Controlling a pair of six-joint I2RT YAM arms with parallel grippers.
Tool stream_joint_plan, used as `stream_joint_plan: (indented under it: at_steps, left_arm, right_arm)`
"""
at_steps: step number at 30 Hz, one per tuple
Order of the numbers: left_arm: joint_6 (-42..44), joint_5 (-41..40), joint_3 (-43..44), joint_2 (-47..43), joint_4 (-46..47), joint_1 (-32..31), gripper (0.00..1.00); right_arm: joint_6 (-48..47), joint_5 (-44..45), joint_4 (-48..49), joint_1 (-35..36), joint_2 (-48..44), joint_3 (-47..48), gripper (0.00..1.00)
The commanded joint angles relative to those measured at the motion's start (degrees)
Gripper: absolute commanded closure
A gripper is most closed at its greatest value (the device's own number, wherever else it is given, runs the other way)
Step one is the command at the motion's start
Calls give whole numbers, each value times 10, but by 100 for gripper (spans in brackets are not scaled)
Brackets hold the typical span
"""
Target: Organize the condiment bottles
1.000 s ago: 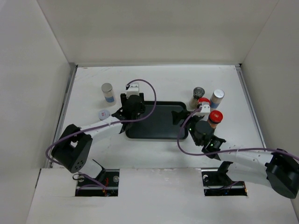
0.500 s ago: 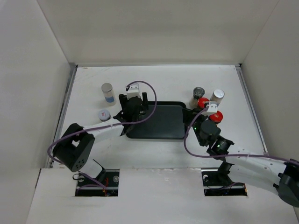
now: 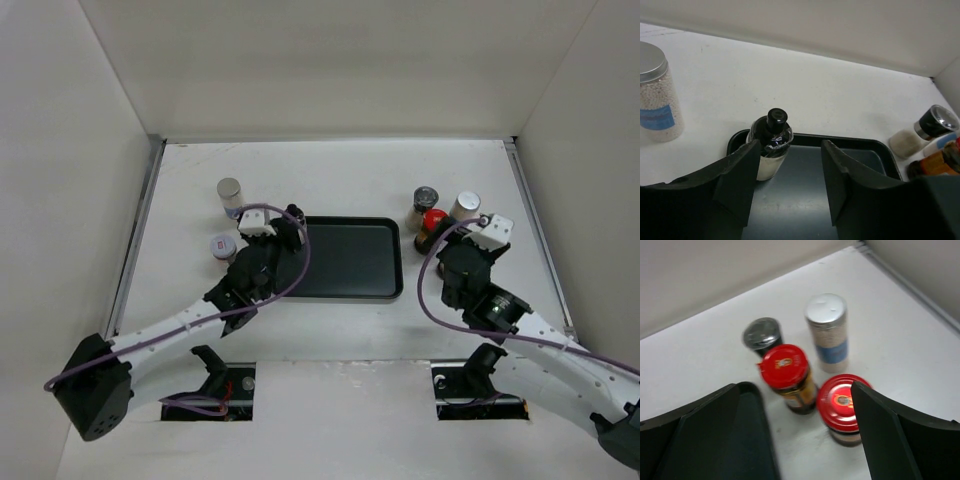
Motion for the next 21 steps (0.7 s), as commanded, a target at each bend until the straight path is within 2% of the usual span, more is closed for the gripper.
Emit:
stream_joint_plan:
  at_steps: [1,4,6,10,13,21]
  left_arm:
    - [-24,42,-42,-51,41,-7,57]
    - [-41,75,-73,-79,60,-10,60]
    - [-49,83,-96,-88,83,-7,59]
    - [-47,82,-117,-88,106,9,55]
    - [-56,90,-127,-93,109,25,53]
    - [-58,96,-127,-91,111,27,51]
  right_arm:
    - [35,82,-109,-18,-3,22,0]
    - [55,57,-165,-61,9,30,0]
    - [65,0,-193,-106,19,42,0]
    - [68,-117,-181,-172,39,49,0]
    - [66,-158,-163,-186,79,54,0]
    - [63,-173,-107,-194,135,41,0]
